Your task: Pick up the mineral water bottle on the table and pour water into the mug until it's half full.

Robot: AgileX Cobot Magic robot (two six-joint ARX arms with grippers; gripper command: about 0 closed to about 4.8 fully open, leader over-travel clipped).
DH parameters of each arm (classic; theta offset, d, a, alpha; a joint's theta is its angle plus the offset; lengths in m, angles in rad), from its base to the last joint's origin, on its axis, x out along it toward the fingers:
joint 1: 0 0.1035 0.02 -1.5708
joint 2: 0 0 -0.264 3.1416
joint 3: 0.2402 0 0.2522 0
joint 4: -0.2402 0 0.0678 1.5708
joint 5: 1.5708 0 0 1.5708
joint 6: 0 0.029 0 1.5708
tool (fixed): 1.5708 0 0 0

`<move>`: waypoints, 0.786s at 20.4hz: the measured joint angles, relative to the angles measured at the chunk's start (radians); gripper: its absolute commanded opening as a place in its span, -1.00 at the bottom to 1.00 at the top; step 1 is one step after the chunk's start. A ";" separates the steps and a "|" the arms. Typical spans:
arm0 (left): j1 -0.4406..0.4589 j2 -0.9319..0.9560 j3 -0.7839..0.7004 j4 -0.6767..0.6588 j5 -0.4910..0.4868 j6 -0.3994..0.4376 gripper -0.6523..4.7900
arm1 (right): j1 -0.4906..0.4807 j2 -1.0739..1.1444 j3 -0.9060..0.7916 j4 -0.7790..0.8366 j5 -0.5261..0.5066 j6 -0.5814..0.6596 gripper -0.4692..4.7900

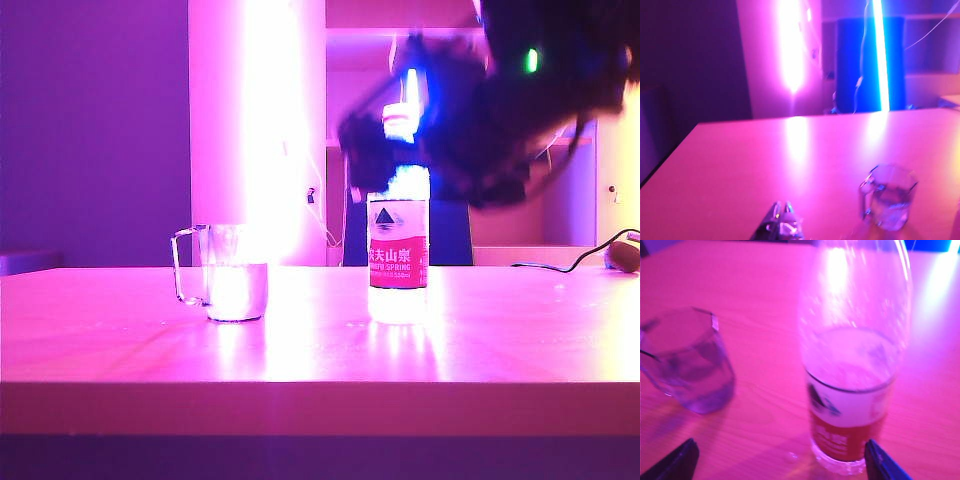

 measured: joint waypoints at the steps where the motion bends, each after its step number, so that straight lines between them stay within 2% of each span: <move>1: 0.000 0.006 -0.011 -0.029 -0.007 0.002 -0.78 | 0.027 -0.037 0.001 -0.033 0.017 0.000 1.00; 2: 0.000 0.004 -0.023 -0.037 -0.006 0.002 -0.78 | 0.046 -0.056 0.000 -0.047 0.032 0.000 0.99; 3: 0.000 0.005 -0.045 -0.031 -0.007 0.002 -0.78 | 0.073 -0.093 0.000 -0.071 0.037 0.000 0.64; 4: 0.000 0.005 -0.065 -0.015 -0.007 0.002 -0.78 | 0.094 -0.122 0.000 -0.096 0.041 0.000 -0.11; 6: 0.000 0.004 -0.152 0.052 -0.007 0.001 -0.78 | 0.156 -0.211 0.000 -0.130 0.050 0.001 -0.86; 13: 0.001 0.005 -0.410 0.233 -0.011 -0.078 -0.78 | 0.323 -0.478 0.000 -0.170 0.047 -0.003 -0.84; 16: 0.001 0.006 -0.459 0.228 -0.033 -0.081 -0.78 | 0.364 -0.536 0.002 -0.157 0.047 -0.003 -0.84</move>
